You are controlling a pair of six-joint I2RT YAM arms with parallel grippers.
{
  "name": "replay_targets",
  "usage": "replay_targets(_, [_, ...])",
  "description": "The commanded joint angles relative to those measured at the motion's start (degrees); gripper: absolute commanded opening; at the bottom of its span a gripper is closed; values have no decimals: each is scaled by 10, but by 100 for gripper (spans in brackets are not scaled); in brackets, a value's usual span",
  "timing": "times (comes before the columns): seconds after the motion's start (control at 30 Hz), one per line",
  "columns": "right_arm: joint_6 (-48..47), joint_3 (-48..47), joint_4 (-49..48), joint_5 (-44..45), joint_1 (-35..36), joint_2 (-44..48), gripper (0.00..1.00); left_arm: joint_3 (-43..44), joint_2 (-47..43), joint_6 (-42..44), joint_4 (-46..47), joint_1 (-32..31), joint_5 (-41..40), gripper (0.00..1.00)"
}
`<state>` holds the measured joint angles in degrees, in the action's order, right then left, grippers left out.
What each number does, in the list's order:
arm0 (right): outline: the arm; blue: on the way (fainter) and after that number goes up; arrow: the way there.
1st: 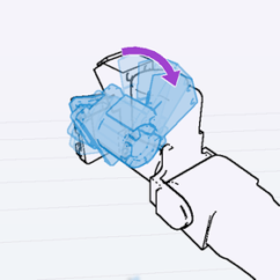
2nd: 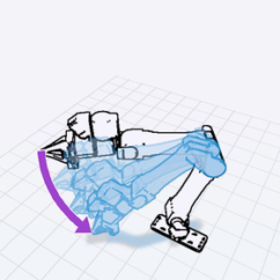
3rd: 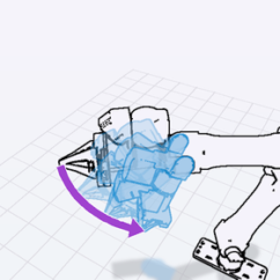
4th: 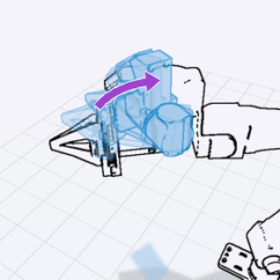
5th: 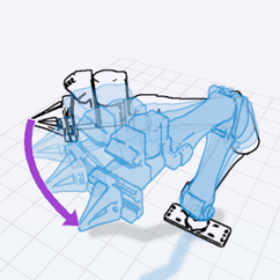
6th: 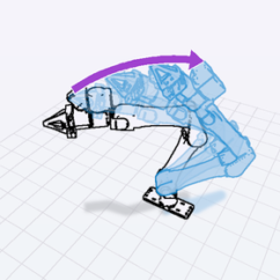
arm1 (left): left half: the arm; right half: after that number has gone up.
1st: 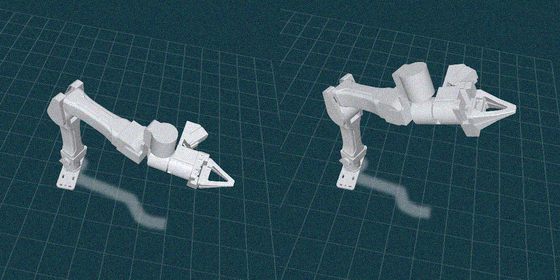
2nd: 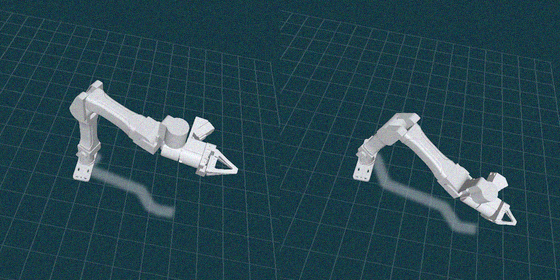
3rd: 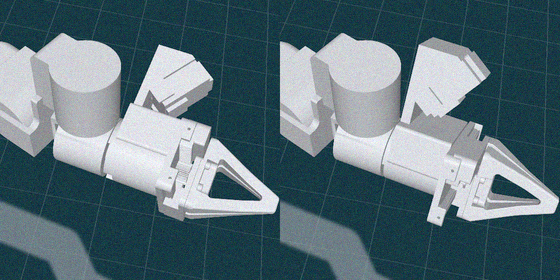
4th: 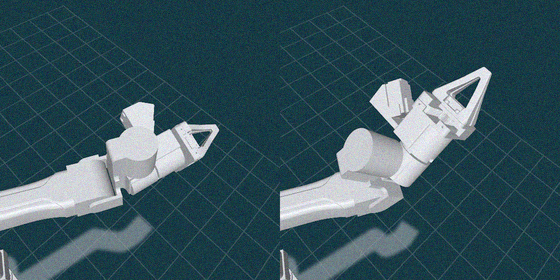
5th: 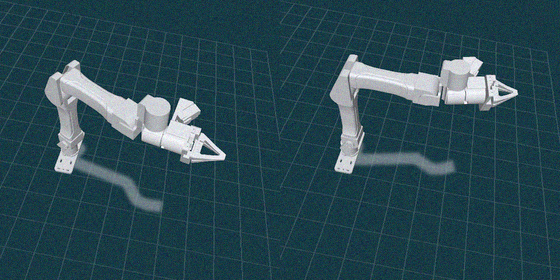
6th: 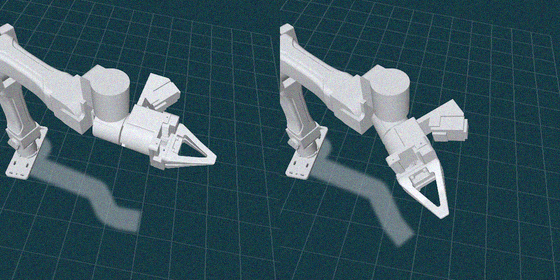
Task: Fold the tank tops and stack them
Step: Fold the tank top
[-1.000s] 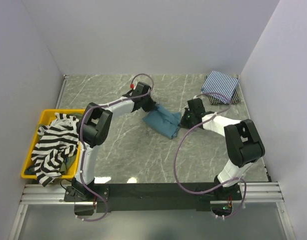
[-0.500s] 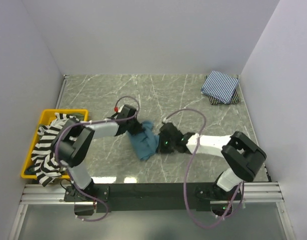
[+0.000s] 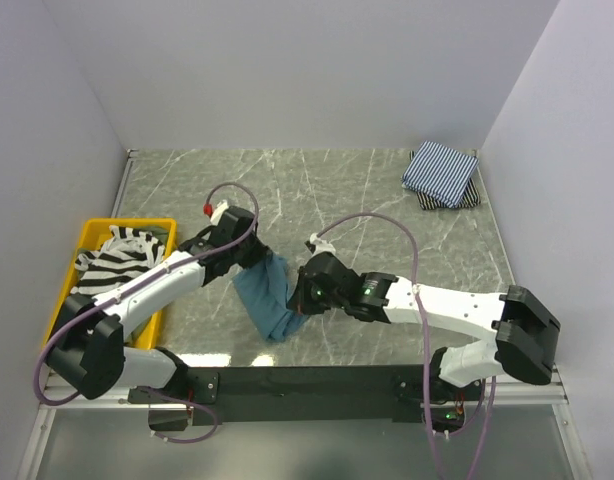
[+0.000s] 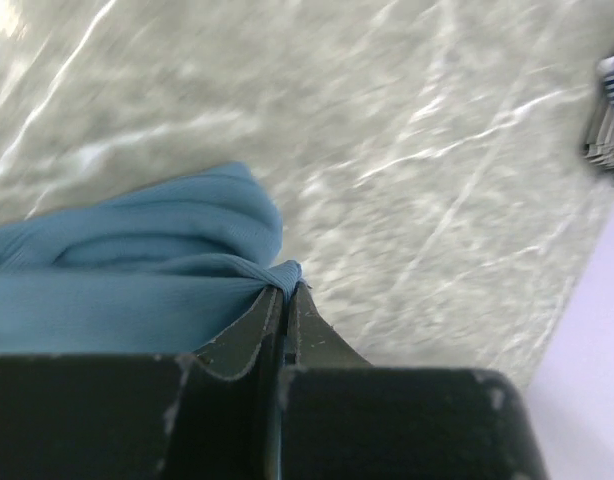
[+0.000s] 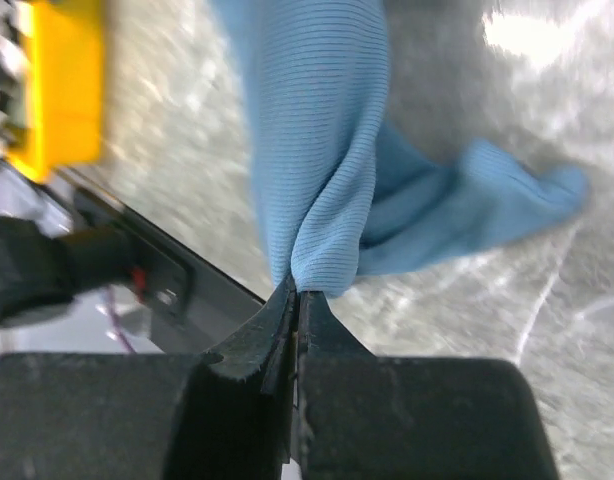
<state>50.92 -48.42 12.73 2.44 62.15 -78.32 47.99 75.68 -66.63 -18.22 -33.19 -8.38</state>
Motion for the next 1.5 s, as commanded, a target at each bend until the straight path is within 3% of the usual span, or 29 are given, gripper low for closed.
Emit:
replay_targets(0.0, [5,-37,28,43,-1,20,0,50,5,38,-17,4,-31,1])
replay_targets(0.47, [-13,-96,55,47,-18,45,0,110,36,53,-11,14,-13,1])
replay_targets(0.8, [-13,-86,56,51,-35,61,0,162,76,61,-6,15,3,1])
replay_targets(1.47, [40,180,-126,-45,-213,80,0,289,316,91,99,-9,110,1])
